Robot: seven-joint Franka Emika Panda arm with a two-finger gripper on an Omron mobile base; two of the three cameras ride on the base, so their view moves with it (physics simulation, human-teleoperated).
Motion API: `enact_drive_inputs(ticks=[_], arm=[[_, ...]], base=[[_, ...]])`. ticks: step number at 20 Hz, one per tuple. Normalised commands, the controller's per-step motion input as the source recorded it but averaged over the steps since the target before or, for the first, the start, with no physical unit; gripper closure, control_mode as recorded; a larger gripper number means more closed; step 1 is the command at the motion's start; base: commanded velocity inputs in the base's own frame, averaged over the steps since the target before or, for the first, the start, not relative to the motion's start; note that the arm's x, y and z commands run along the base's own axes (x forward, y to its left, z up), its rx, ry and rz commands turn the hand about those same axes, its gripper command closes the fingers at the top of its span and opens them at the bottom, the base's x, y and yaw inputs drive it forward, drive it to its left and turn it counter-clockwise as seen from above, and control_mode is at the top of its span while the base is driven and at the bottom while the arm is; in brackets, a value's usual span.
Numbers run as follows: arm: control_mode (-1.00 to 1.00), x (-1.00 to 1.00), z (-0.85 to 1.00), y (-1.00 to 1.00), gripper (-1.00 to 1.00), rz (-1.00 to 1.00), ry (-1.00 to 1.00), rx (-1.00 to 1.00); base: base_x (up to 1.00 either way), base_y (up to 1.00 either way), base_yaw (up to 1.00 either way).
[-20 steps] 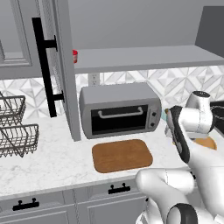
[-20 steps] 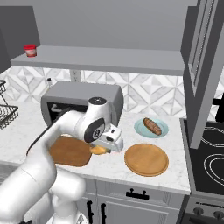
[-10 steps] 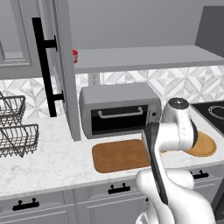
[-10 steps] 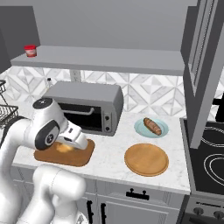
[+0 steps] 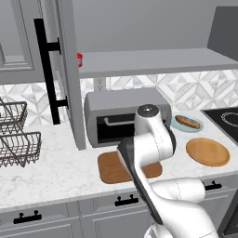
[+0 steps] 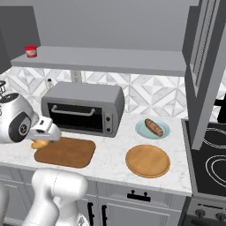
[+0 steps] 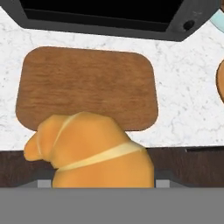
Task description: From the different types of pastries on the counter, select a croissant and place it on the cutting board. Then retrieve a jar of jam from the cabinet and place it alongside the croissant on the cutting board.
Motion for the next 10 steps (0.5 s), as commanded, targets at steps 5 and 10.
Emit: enact_drive_inputs(ticks=[5, 10], arm=[[-1.00, 0.49, -0.21, 0.56, 1.00, 0.27, 0.07, 0.03], [-1.00, 0.34, -0.02, 0.35, 1.00, 0.11, 0.04, 0.06]], base=[[0.00, 0.00, 0.00], [0.00, 0.00, 0.00]])
